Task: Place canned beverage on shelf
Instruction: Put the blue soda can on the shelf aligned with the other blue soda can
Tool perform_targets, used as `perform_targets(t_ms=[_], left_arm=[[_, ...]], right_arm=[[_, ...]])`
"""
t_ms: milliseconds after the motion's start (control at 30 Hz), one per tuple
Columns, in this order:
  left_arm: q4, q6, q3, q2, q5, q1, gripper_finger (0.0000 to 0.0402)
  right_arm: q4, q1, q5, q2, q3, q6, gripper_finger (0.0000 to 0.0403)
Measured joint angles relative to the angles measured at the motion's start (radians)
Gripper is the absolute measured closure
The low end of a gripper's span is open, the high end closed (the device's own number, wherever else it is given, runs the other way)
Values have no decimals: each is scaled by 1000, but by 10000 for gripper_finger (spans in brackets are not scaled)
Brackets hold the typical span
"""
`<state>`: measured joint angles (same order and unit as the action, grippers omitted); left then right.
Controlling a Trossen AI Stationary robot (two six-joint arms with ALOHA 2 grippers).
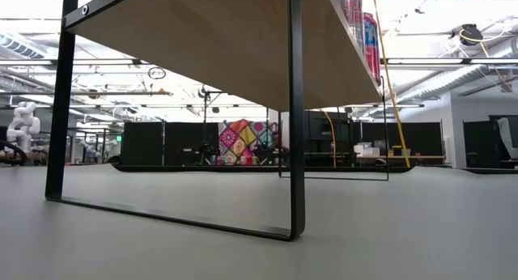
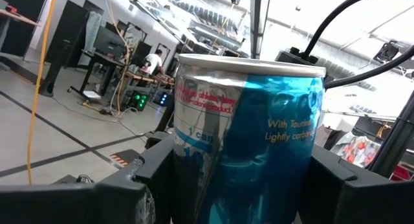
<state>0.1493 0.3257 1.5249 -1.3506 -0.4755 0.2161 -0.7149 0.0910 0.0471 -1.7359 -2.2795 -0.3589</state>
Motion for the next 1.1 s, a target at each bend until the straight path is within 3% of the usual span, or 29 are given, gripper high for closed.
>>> perform_targets(t_ms=[567,900,1100], left_arm=[[-2,12,0,0,-9,14,171],[10,50,2,35,48,16,76],[-14,44,2,65,135,-3,67]], right_arm=[[0,0,-24,0,0,-18,215],[-2,1,-73,-1,0,-36,215],[0,0,-108,-1,0,-63,214]])
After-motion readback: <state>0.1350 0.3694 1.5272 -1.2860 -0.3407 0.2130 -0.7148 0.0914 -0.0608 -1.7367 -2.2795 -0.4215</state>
